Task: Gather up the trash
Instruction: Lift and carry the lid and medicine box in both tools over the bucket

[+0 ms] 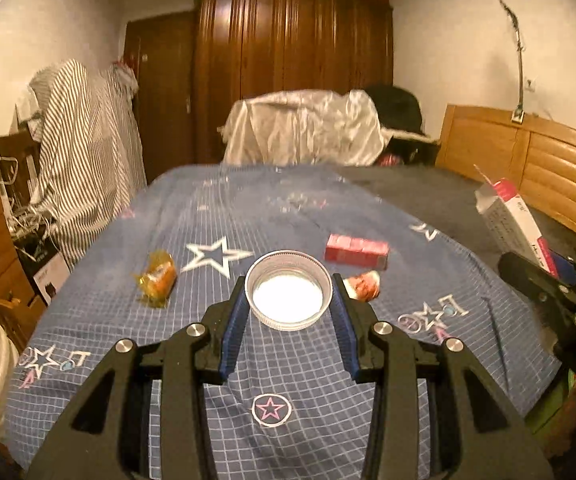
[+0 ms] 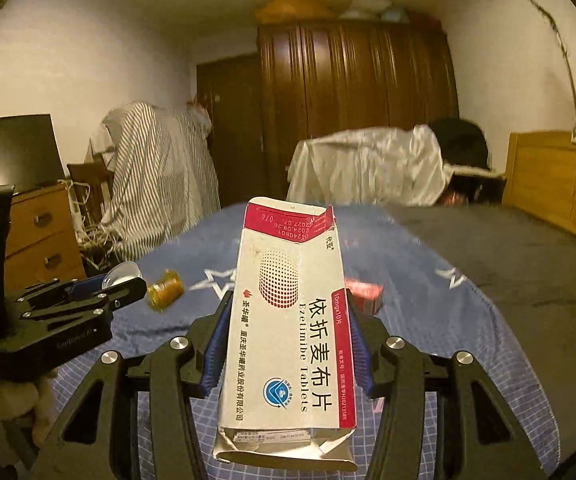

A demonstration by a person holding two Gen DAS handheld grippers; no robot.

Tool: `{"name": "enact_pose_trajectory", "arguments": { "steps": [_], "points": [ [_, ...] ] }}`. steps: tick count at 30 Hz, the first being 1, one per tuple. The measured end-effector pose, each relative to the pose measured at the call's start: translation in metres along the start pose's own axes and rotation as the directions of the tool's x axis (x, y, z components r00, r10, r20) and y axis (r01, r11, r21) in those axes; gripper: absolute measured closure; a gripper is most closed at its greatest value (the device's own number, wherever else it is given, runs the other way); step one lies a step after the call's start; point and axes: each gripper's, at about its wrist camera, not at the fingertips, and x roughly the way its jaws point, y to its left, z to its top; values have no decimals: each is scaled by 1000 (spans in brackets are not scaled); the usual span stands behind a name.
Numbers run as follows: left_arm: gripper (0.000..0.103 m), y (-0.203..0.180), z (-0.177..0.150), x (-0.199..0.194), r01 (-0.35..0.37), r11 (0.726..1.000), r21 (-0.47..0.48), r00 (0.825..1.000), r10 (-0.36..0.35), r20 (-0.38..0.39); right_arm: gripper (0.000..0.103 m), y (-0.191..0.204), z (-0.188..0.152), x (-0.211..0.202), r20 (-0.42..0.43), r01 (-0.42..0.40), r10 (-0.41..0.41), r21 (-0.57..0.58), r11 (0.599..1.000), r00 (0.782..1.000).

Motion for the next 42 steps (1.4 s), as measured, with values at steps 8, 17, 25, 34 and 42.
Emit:
{"name": "enact_pose_trajectory", "arguments": {
  "steps": [8,17,25,34,42],
  "points": [
    [65,-4,6,-28,-7,1000,-23,994,10,105,50,4,3,-32,62,24,-23,-6,1000,998],
    [65,-1,2,-33,-2,1000,-25,996,5,94,50,3,4,-29,41,13,-13,-5,1000,999],
    [65,22,4,-39,-42,998,-39,995,46,86,50,24,17,-9,28,-45,46,-23,999,999],
    [65,83,11,-52,-132,988,-75,989,137,62,50,81,39,25,-10,-157,157,-66,985,988],
    [65,153,14,-68,-241,962,-127,968,248,44,50,159,60,56,-37,-264,261,-109,958,965]
  ]
}}
